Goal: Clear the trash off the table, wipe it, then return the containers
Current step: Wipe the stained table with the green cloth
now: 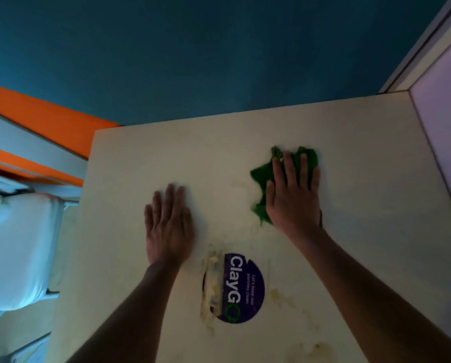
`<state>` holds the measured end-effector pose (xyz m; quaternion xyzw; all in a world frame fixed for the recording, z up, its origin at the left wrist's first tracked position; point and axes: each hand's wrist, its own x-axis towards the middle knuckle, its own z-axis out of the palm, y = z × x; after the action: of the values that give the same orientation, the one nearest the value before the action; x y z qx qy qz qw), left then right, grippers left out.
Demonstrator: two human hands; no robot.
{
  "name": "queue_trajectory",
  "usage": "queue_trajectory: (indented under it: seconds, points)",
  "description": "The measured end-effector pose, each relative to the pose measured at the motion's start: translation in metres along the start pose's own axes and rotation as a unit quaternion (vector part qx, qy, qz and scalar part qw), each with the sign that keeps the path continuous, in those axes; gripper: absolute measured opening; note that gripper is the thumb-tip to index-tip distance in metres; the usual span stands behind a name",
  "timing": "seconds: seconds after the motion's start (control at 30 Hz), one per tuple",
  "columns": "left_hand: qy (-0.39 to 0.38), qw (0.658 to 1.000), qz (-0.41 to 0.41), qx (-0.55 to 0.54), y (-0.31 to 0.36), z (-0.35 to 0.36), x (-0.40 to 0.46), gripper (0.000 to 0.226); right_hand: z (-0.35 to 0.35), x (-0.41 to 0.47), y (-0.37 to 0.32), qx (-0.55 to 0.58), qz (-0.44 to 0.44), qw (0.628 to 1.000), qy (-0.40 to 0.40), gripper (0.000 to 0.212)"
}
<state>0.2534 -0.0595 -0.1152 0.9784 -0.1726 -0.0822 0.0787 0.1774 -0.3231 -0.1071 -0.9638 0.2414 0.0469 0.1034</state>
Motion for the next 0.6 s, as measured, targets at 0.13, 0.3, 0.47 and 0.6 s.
queue_trajectory:
  seconds: [0.13, 0.3, 0.47, 0.6]
  points:
    - [0.005, 1.000, -0.001, 0.002, -0.001, 0.002, 0.003, 0.057, 0.008, 0.040, -0.056, 0.008, -0.022, 1.000, -0.002, 0.064]
    - [0.013, 1.000, 0.007, -0.007, -0.005, 0.003, 0.004, 0.057, 0.023, -0.011, -0.090, -0.024, -0.161, 0.987, -0.014, 0.059]
    - [0.014, 1.000, 0.010, -0.022, -0.008, 0.001, 0.003, 0.058, 0.019, -0.066, -0.006, -0.047, -0.090, 0.995, -0.017, 0.056]
    - [0.026, 0.999, 0.016, -0.020, -0.006, 0.003, 0.004, 0.058, 0.019, -0.034, -0.011, -0.016, 0.043, 0.998, 0.036, 0.061]
